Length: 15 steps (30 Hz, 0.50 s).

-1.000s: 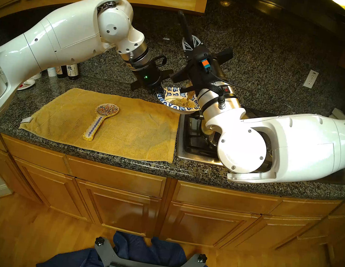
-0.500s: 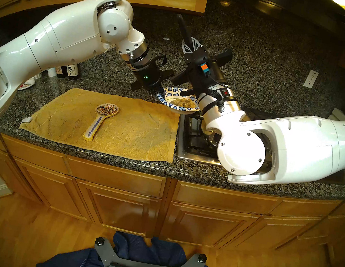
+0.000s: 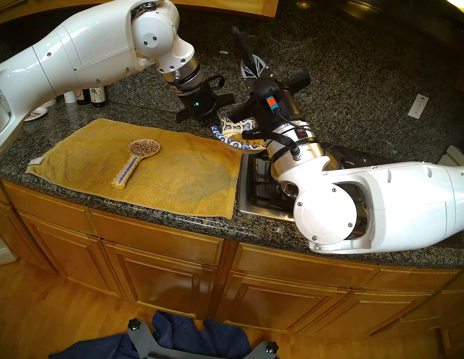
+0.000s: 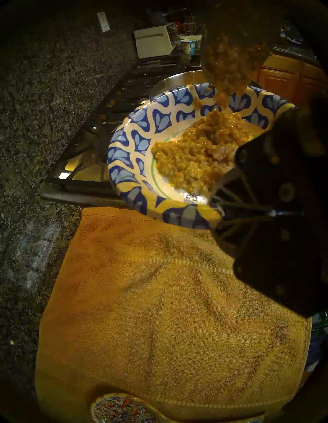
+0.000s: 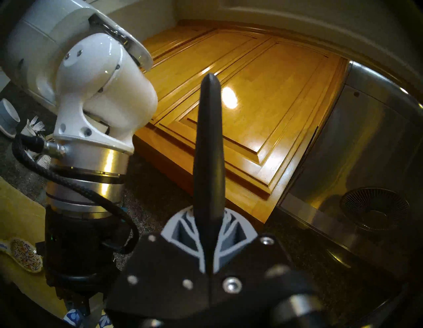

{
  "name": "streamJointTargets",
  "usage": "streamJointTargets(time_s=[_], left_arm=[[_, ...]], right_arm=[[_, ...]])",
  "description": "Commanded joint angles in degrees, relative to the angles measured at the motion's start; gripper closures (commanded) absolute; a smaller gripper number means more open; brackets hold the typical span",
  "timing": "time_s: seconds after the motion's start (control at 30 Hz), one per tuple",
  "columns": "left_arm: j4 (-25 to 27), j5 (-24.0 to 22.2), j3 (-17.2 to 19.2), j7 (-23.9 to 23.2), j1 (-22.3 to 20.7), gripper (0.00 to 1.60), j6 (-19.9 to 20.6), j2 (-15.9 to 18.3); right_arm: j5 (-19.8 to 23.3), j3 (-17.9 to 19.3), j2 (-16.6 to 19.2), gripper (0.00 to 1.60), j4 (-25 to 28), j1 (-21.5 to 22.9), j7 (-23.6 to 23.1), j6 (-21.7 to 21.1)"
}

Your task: Scoop oatmeal into bowl

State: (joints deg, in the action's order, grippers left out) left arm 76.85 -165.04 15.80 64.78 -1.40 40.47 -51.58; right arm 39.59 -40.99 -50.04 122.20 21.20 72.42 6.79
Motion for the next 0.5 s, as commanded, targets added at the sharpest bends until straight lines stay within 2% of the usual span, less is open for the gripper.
streamJointTargets(time_s=[0.0,0.17,0.47], left_arm=[[0.0,0.0,1.9,3.8,-2.3,1.6,0.2,0.1],[0.0,0.0,1.8,3.7,-2.4,1.6,0.1,0.1],[0.0,0.0,1.6,3.4,-2.5,1.6,0.1,0.1]], right_arm=[[-1.0,1.9,-0.2,1.6,-0.2,1.4,0.9,0.5],[0.7,3.0,0.0,1.6,-0.2,1.2,1.0,1.5],[6.2,5.5,0.4,1.6,-1.3,1.4,0.6,3.8]])
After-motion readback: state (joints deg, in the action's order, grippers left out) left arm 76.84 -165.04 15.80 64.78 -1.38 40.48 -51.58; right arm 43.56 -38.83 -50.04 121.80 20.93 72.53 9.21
